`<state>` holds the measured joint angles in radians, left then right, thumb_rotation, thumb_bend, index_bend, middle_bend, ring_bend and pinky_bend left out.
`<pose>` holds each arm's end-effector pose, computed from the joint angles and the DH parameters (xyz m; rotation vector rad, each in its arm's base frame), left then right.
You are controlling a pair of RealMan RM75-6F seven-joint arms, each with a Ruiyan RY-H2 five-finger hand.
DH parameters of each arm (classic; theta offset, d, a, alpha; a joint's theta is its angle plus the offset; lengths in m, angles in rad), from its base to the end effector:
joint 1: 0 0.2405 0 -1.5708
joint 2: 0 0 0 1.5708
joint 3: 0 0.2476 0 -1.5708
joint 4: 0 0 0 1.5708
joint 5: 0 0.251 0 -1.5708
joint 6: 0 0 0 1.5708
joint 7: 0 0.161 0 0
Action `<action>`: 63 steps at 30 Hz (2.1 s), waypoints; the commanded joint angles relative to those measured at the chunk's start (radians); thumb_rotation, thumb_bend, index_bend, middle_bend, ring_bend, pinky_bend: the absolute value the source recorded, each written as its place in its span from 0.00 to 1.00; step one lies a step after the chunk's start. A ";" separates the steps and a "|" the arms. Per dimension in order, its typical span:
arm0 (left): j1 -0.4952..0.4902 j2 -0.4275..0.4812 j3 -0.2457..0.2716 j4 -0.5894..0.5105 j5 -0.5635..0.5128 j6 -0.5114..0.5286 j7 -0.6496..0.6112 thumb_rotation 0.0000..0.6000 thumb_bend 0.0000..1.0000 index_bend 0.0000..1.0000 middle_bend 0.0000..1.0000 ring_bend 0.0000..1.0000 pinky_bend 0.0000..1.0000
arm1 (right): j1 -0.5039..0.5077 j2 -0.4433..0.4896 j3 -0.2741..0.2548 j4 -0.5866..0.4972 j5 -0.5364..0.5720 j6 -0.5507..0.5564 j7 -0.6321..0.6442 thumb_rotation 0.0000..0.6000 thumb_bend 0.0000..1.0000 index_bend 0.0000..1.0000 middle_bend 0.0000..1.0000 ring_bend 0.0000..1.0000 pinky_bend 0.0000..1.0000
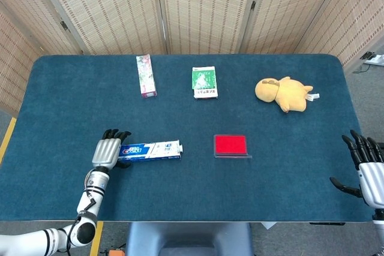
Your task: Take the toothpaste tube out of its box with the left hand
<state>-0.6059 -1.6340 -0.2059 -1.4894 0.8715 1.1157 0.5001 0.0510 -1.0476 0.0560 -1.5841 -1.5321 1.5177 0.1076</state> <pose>-0.1878 0.3398 -0.0660 -1.5604 -1.1353 -0.7754 -0.3325 -0.1921 0.1489 1.3651 -0.8862 0.9318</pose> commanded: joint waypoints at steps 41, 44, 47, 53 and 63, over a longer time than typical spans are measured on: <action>-0.011 0.036 0.046 0.062 0.049 -0.084 -0.047 1.00 0.11 0.40 0.48 0.32 0.19 | -0.001 -0.003 -0.003 -0.002 -0.015 0.007 -0.005 1.00 0.21 0.00 0.00 0.00 0.00; -0.013 0.047 0.043 0.054 0.040 -0.089 -0.044 1.00 0.11 0.42 0.50 0.34 0.21 | -0.005 -0.002 -0.002 -0.003 -0.016 0.015 -0.001 1.00 0.21 0.00 0.00 0.00 0.00; -0.011 0.051 0.046 0.052 0.062 -0.082 -0.057 1.00 0.12 0.43 0.51 0.35 0.22 | -0.006 -0.003 -0.002 -0.002 -0.017 0.015 -0.002 1.00 0.21 0.00 0.00 0.00 0.00; -0.013 0.074 0.048 0.022 0.122 -0.059 -0.069 1.00 0.12 0.43 0.52 0.35 0.22 | -0.002 -0.004 -0.004 -0.004 -0.018 0.006 -0.009 1.00 0.21 0.00 0.00 0.00 0.00; -0.041 0.165 0.033 -0.091 0.192 0.006 0.037 1.00 0.12 0.43 0.52 0.34 0.21 | -0.004 -0.004 -0.008 -0.006 -0.029 0.013 -0.015 1.00 0.21 0.00 0.00 0.00 0.00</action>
<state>-0.6392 -1.4850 -0.1698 -1.5607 1.0453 1.1053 0.5184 0.0475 -1.0517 0.0478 -1.5896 -1.5613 1.5302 0.0925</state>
